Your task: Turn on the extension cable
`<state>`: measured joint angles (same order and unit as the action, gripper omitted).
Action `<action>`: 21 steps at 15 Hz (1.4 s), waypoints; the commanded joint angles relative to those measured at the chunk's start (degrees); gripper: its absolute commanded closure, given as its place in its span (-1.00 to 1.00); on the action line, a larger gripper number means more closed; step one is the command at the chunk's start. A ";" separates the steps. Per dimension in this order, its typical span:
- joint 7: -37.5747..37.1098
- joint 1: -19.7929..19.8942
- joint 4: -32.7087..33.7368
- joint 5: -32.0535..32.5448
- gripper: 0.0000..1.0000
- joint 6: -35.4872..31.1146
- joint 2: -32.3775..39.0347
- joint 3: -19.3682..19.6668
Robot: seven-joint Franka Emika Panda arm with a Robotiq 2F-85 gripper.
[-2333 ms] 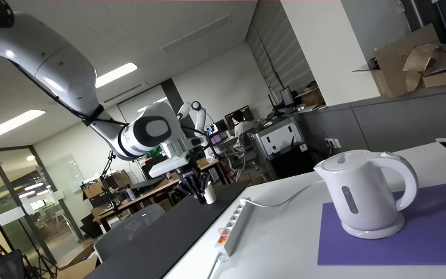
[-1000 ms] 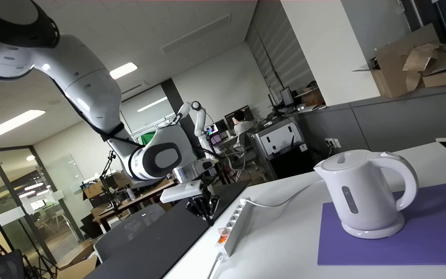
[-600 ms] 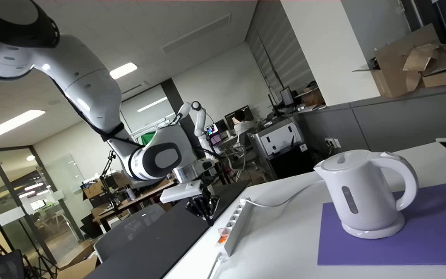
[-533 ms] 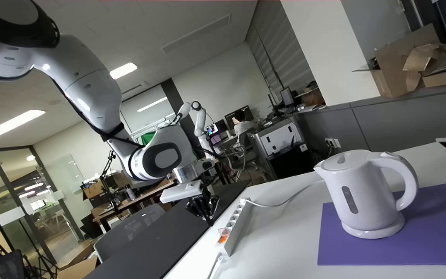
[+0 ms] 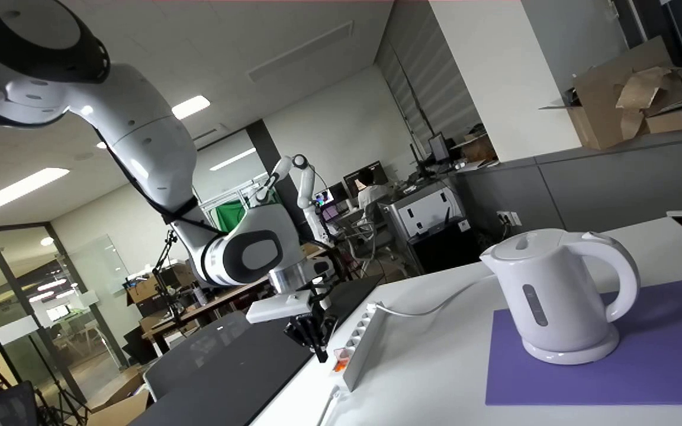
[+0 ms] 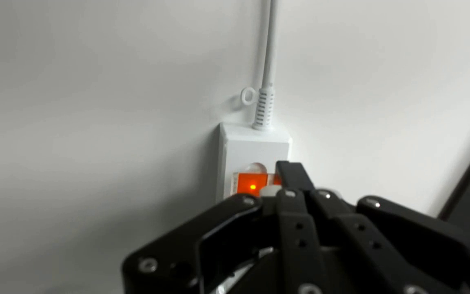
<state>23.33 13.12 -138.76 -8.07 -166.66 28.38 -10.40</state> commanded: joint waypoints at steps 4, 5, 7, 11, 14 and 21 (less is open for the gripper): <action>0.27 5.04 1.03 0.94 1.00 -5.01 3.78 -3.31; 0.32 6.16 1.05 1.11 1.00 -6.03 4.36 -4.27; 0.27 8.37 1.09 1.72 1.00 -7.98 5.57 -6.14; -0.71 11.00 1.11 4.45 1.00 -11.15 7.67 -7.98; -1.53 11.49 1.17 7.13 1.00 -12.90 8.68 -7.75; -3.02 12.37 1.58 12.12 1.00 -16.61 11.19 -7.46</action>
<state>23.05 24.67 -138.04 1.40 -182.18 38.33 -17.60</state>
